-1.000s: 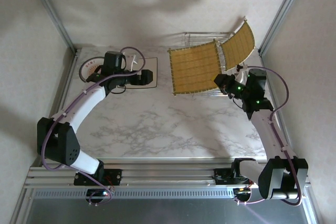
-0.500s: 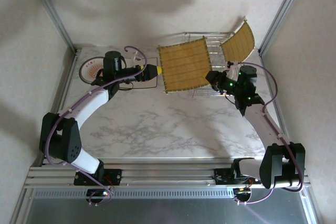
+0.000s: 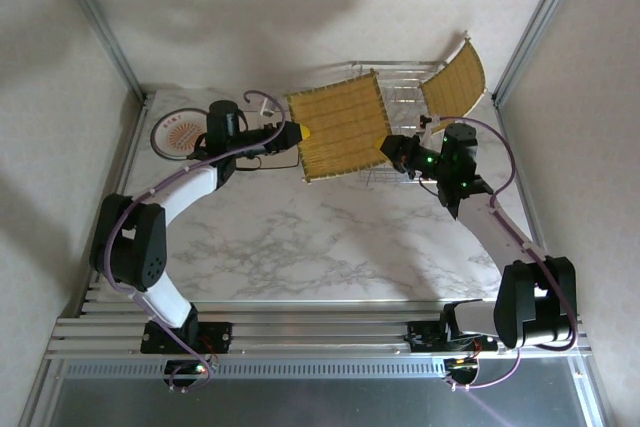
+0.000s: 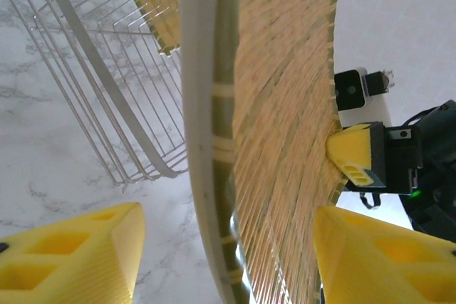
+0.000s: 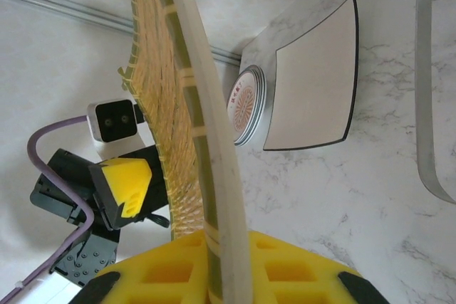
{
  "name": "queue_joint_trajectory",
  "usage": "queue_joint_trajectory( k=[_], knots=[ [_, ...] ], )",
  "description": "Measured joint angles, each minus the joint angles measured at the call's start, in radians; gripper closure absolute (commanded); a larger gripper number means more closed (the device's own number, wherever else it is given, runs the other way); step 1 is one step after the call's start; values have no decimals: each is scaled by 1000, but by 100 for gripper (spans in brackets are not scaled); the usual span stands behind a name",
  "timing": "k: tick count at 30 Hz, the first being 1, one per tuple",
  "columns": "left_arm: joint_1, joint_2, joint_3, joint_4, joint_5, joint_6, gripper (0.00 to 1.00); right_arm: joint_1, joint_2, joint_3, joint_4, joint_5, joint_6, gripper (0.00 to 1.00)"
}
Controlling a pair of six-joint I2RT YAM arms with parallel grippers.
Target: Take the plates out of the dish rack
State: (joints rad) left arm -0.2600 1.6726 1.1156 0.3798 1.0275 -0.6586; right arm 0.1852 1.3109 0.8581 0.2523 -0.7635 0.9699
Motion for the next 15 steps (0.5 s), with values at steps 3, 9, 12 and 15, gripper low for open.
queue_joint_trajectory(
  k=[3, 9, 12, 15],
  knots=[
    [0, 5, -1, 33, 3, -26, 53, 4, 18, 0, 12, 0, 7, 100],
    [7, 16, -2, 60, 2, -59, 67, 15, 58, 7, 50, 0, 26, 100],
    [11, 29, -6, 87, 2, -84, 75, 23, 73, 21, 58, 2, 31, 100],
    [11, 38, -11, 108, 3, -101, 83, 28, 83, 40, 55, 3, 29, 100]
  ],
)
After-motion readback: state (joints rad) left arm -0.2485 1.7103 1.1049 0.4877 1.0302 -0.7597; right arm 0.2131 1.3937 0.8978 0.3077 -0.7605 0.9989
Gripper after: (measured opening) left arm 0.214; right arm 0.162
